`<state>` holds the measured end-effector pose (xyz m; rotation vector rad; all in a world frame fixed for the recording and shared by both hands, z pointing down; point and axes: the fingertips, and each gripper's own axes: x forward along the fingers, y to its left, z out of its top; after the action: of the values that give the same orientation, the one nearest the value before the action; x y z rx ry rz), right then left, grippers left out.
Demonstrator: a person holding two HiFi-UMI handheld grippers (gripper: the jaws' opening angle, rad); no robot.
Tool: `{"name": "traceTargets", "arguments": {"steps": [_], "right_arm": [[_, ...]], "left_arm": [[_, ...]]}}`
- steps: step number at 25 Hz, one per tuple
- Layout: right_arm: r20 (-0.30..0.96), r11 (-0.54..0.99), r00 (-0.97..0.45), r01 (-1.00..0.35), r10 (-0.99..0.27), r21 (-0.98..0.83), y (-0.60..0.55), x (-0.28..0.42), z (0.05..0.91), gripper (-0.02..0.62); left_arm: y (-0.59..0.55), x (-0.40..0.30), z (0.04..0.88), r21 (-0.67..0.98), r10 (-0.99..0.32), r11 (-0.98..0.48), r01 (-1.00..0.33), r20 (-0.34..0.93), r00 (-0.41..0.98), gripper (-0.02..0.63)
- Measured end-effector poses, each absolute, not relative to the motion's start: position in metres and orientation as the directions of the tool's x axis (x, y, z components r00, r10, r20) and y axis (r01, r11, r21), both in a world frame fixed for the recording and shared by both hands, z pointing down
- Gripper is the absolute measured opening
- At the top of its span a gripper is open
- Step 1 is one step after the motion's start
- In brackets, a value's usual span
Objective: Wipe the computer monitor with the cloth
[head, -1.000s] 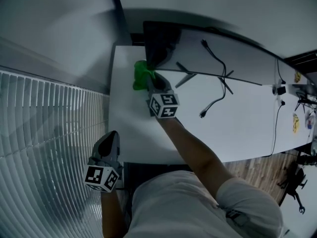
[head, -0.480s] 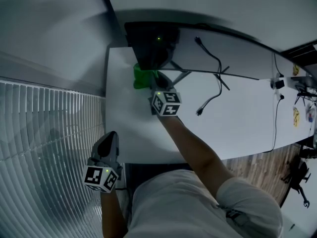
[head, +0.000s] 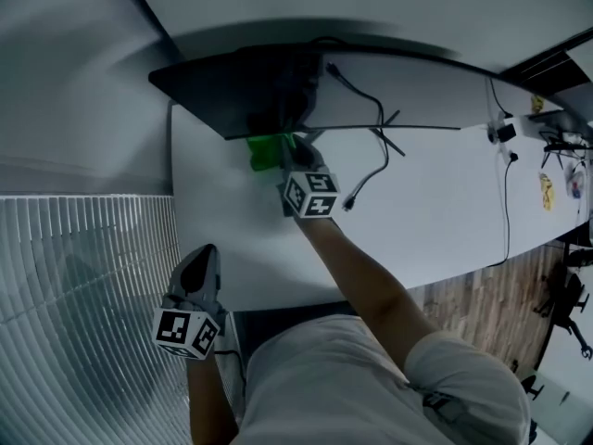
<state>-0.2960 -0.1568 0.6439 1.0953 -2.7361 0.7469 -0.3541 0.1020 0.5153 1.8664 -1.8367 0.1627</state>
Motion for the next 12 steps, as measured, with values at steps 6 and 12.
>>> {"name": "traceTargets", "arguments": {"steps": [6,12], "right_arm": [[0.271,0.601,-0.71,-0.698,-0.65,-0.389,-0.176,-0.249,0.642,0.058],[0.275,0.575,-0.689,-0.717,-0.67,-0.394,-0.195,-0.204,0.637,0.058]], "left_arm": [[0.079,-0.322,0.514,0.269,-0.895,0.005,-0.963,0.431,0.116,0.009],[0.059,-0.287,0.507,0.267,-0.888,-0.031,-0.963,0.435,0.15,0.009]]}}
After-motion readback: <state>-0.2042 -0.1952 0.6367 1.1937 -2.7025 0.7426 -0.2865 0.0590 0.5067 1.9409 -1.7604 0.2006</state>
